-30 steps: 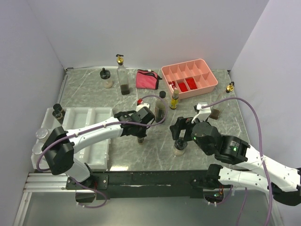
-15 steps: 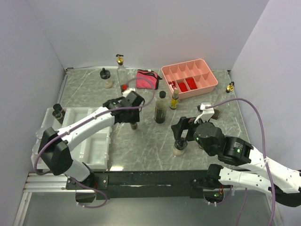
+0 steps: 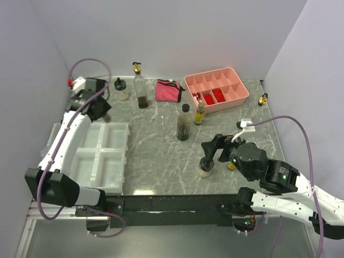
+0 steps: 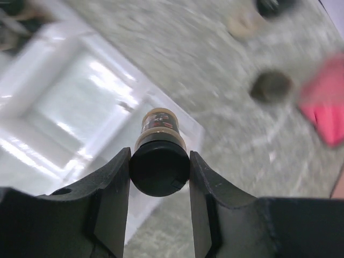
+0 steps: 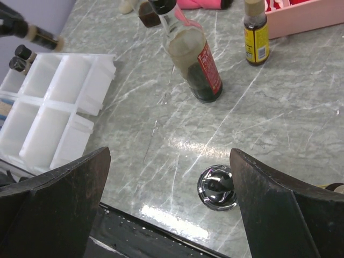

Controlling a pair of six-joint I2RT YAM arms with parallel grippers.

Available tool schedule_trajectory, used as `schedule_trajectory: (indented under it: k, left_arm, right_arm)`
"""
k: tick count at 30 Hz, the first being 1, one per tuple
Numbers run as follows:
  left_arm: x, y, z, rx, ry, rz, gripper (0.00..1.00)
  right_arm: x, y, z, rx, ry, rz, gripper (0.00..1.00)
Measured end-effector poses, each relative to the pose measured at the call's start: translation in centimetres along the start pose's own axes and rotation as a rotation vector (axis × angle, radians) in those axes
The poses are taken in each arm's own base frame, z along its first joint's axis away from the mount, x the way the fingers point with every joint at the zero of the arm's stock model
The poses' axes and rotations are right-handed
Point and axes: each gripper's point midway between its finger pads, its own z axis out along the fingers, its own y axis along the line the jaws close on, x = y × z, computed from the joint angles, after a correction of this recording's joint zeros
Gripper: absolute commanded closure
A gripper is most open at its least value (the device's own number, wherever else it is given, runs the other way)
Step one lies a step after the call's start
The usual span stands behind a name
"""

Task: Organize the condiment bottles
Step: Place the bottle in the storage box.

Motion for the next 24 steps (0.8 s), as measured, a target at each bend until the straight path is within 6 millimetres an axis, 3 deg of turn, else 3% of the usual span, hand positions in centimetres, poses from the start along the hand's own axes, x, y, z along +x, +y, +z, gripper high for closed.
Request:
schedule_trajectory:
  k: [7, 12, 18, 24]
  left_arm:
    - [-4.6, 9.6, 1.5, -0.269, -0.063, -0.253, 0.99]
    - [-6.2, 15.8, 0.0, -0.374, -0.135, -0.399, 0.99]
    - [-7.4, 19.8, -1.3, -0.447, -0.21, -0.477, 0.99]
    - [-7.1, 22.1, 0.4, -0.504, -0.178, -0.486, 0.99]
  right_arm:
    - [-0.1, -0.1, -0.4, -0.012, -0.004, 0.008, 0.0]
    - [0.0, 0.1, -0.5, -0.025, 0.005, 0.008, 0.0]
    - [0.3, 0.0, -0.6, -0.025, 0.019, 0.001, 0.0]
    - [0.4, 0.1, -0.8, -0.038, 0.023, 0.009, 0.0]
